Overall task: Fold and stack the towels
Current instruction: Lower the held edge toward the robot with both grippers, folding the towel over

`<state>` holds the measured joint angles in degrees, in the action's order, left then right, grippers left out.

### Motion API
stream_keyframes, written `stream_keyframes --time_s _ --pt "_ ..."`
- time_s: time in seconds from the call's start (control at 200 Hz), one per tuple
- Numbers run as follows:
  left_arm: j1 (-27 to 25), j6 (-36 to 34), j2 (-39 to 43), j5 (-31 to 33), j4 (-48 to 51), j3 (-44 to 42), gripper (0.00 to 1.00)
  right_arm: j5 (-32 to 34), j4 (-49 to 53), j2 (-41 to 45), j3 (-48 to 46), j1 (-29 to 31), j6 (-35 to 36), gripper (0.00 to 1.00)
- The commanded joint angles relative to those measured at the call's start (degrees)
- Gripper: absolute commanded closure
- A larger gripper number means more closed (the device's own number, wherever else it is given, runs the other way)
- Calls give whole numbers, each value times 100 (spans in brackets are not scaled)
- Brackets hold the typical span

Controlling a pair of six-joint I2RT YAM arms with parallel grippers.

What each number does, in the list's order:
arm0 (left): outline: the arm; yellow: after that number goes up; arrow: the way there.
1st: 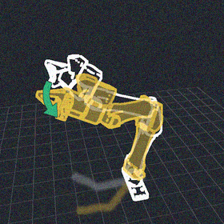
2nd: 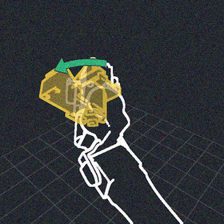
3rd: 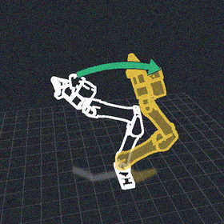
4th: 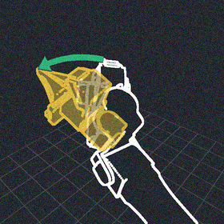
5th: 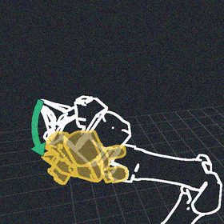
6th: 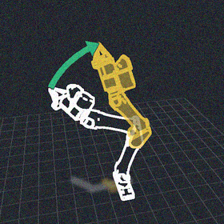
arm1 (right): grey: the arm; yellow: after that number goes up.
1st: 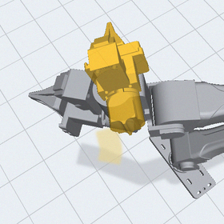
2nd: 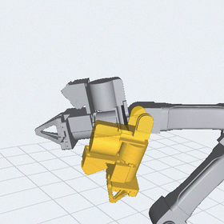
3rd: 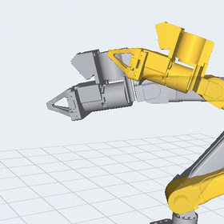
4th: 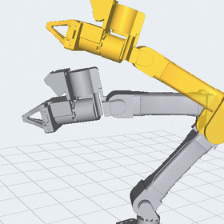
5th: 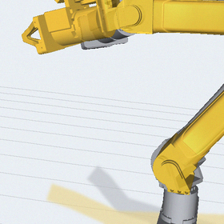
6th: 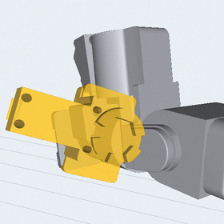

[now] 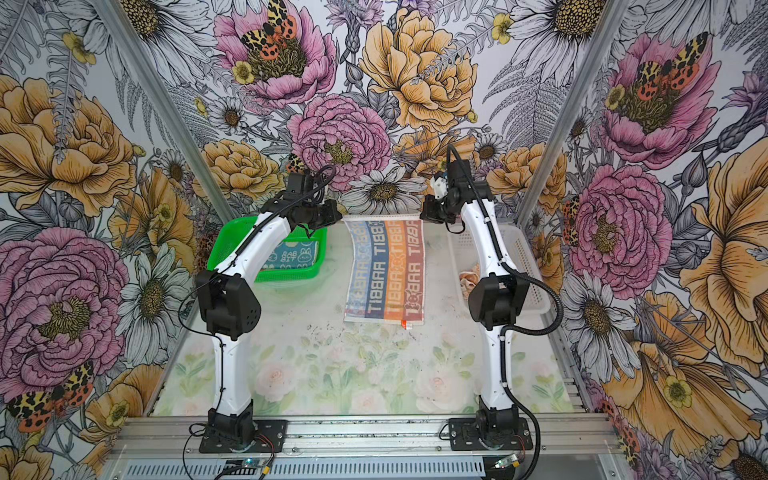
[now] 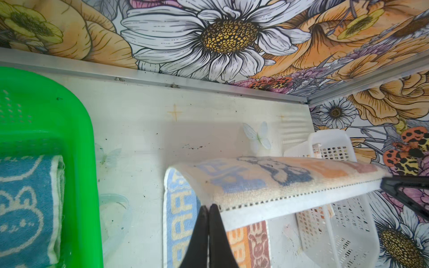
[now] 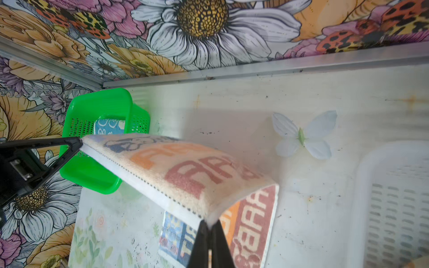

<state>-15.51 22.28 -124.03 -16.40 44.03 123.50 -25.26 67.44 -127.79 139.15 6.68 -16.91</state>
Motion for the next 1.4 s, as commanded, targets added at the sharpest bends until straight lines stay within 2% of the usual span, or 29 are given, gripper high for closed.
stream_keyframes --time_s 0.0,0.22,0.425,0.605,0.891,1.056,1.396 --pt "115 -205 412 231 35 -407 100 388 -221 560 -1096 -9 26 100" --pt "-277 -197 1283 571 -292 -2506 100 262 -1761 1766 -4270 0 -517 100" --pt "-564 97 2140 637 -925 -4509 100 251 -2401 2252 -5872 9 -621 100" --pt "-604 240 2477 635 -1154 -5270 100 267 -2568 2457 -6432 87 -631 100" --pt "-707 272 2811 588 -1160 -5348 100 364 -2529 2982 -6548 75 -648 100" --pt "-888 397 3076 655 -1162 -5716 100 362 -2498 3224 -6865 119 -672 100" --pt "-1186 539 2760 891 -1643 -6720 100 495 -3029 2932 -7963 374 -762 100"
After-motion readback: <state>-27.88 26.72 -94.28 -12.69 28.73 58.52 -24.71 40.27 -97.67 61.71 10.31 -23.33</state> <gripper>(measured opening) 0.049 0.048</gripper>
